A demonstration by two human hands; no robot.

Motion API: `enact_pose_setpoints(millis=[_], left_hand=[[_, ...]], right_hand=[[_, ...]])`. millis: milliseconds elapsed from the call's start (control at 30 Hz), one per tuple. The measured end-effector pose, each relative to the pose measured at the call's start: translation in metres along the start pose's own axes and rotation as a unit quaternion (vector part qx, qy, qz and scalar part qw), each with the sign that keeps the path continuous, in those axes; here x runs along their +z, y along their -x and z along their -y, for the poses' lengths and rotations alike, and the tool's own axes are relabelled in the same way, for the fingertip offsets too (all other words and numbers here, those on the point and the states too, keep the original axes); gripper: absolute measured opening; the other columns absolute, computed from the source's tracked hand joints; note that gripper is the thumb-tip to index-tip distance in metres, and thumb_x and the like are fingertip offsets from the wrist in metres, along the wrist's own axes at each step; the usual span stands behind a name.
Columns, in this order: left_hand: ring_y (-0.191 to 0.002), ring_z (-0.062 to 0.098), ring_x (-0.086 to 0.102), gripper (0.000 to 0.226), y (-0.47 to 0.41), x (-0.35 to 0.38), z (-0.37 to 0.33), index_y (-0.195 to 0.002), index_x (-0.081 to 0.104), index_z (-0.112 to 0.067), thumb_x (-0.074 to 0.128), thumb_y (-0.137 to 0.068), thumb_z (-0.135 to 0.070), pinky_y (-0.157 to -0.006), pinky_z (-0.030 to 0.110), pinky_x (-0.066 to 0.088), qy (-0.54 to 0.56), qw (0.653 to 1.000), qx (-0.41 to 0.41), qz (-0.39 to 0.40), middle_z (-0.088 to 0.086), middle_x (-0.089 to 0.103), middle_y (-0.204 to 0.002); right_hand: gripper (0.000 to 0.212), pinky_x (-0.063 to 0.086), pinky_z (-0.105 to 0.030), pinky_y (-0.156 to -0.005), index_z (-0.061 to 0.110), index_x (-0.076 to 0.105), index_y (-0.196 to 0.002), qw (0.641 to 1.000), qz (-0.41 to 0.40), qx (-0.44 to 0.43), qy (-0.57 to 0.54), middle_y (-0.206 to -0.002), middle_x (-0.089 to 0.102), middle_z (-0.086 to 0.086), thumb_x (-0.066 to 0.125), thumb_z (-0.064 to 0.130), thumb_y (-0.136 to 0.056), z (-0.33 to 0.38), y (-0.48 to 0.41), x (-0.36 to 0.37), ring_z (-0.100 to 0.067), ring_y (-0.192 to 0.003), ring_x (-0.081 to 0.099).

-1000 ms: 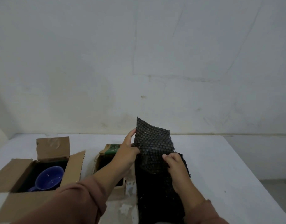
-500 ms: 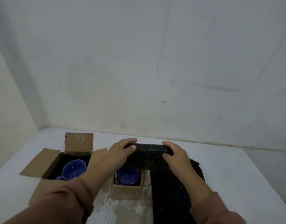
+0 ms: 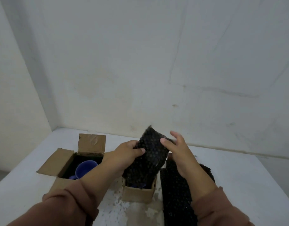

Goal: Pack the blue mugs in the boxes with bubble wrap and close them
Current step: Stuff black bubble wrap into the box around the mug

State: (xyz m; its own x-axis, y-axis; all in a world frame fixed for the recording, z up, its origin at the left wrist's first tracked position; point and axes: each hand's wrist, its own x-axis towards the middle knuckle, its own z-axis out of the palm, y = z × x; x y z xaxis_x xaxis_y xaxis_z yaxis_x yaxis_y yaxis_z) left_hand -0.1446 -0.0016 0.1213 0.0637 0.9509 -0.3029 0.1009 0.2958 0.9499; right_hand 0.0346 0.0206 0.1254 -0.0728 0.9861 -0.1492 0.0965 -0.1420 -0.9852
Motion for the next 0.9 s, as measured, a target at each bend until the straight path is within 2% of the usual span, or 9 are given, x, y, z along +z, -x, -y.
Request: enact_pose_setpoints(millis=[67,133,267,367,467,533,633,767,900], left_hand=[[-0.102,0.03,0.064,0.02,0.0,-0.001,0.004,-0.112,0.064,-0.012,0.057,-0.094,-0.016,-0.086,0.041,0.052,0.141,0.989,-0.042,0.005,0.013,0.068,-0.112],[-0.102,0.032,0.064,0.023,-0.001,-0.001,0.01,-0.116,0.061,-0.008,0.055,-0.094,-0.012,-0.084,0.042,0.053,0.188,0.981,-0.054,-0.008,0.016,0.067,-0.112],[-0.106,0.033,0.063,0.024,0.0,-0.007,0.021,-0.115,0.061,-0.007,0.045,-0.097,-0.006,-0.088,0.044,0.053,0.222,0.973,-0.062,0.012,0.017,0.067,-0.115],[-0.088,0.03,0.064,0.033,0.003,-0.02,0.025,-0.089,0.064,-0.004,0.032,-0.094,0.002,-0.061,0.031,0.057,0.236,0.969,-0.065,0.019,0.017,0.067,-0.098],[-0.08,0.026,0.06,0.034,0.0,-0.031,0.03,-0.078,0.062,-0.006,0.031,-0.092,-0.01,-0.055,0.028,0.051,0.231,0.97,-0.065,0.046,0.014,0.067,-0.088],[-0.085,0.025,0.06,0.026,-0.006,-0.033,0.033,-0.081,0.063,-0.009,0.043,-0.094,-0.019,-0.066,0.032,0.05,0.189,0.977,-0.061,0.071,0.011,0.067,-0.089],[-0.085,0.024,0.055,0.019,-0.015,-0.029,0.037,-0.082,0.054,-0.013,0.057,-0.085,0.006,-0.066,0.031,0.045,0.05,0.997,-0.027,0.048,0.011,0.06,-0.09],[-0.081,0.015,0.06,0.04,-0.013,-0.022,0.042,-0.104,0.049,-0.021,0.063,-0.081,0.007,-0.055,0.017,0.049,-0.043,0.999,0.032,-0.007,0.004,0.062,-0.092],[-0.078,0.01,0.056,0.029,-0.013,-0.019,0.055,-0.092,0.047,-0.029,0.063,-0.083,-0.006,-0.054,0.01,0.042,-0.293,0.947,0.121,-0.053,-0.006,0.058,-0.09]], right_hand=[[0.066,0.048,-0.046,-0.095,0.02,0.051,-0.129,0.986,0.092,0.1,-0.092,-0.127,0.059,-0.005,0.074,0.042,-0.071,-0.017,0.001,0.002,-0.026,-0.115,0.057],[0.043,0.051,-0.043,-0.091,0.011,0.062,-0.118,0.975,0.151,0.115,-0.12,-0.118,0.068,-0.011,0.071,0.022,-0.078,-0.026,0.006,0.012,-0.03,-0.109,0.062],[0.023,0.056,-0.037,-0.073,0.009,0.069,-0.097,0.989,0.078,0.057,-0.116,-0.096,0.073,-0.014,0.058,-0.007,-0.084,-0.025,0.005,0.024,-0.031,-0.09,0.069],[0.038,0.057,-0.031,-0.062,0.012,0.073,-0.07,0.995,0.084,0.026,-0.038,-0.084,0.073,-0.009,0.047,-0.011,-0.087,-0.016,0.003,0.018,-0.026,-0.082,0.068],[0.046,0.055,-0.031,-0.077,0.014,0.074,-0.065,0.99,0.134,-0.009,0.048,-0.095,0.069,-0.009,0.04,-0.012,-0.082,-0.011,-0.001,0.013,-0.026,-0.095,0.064],[0.036,0.049,-0.029,-0.086,0.02,0.076,-0.067,0.982,0.155,-0.034,0.105,-0.096,0.067,-0.001,0.044,0.003,-0.073,-0.009,-0.004,0.011,-0.019,-0.099,0.06],[0.018,0.044,-0.028,-0.092,0.023,0.077,-0.077,0.979,0.155,-0.046,0.125,-0.099,0.069,0.004,0.059,0.025,-0.08,-0.008,-0.01,0.01,-0.013,-0.1,0.06],[0.041,0.045,-0.031,-0.086,0.033,0.051,-0.118,0.933,0.193,-0.004,0.303,-0.117,0.055,0.002,0.067,0.019,-0.083,-0.012,-0.017,0.008,-0.018,-0.102,0.054],[0.038,0.057,-0.033,-0.072,0.03,0.06,-0.118,0.885,0.167,-0.021,0.435,-0.13,0.054,-0.004,0.058,0.007,-0.088,-0.022,-0.012,0.018,-0.025,-0.095,0.063]])
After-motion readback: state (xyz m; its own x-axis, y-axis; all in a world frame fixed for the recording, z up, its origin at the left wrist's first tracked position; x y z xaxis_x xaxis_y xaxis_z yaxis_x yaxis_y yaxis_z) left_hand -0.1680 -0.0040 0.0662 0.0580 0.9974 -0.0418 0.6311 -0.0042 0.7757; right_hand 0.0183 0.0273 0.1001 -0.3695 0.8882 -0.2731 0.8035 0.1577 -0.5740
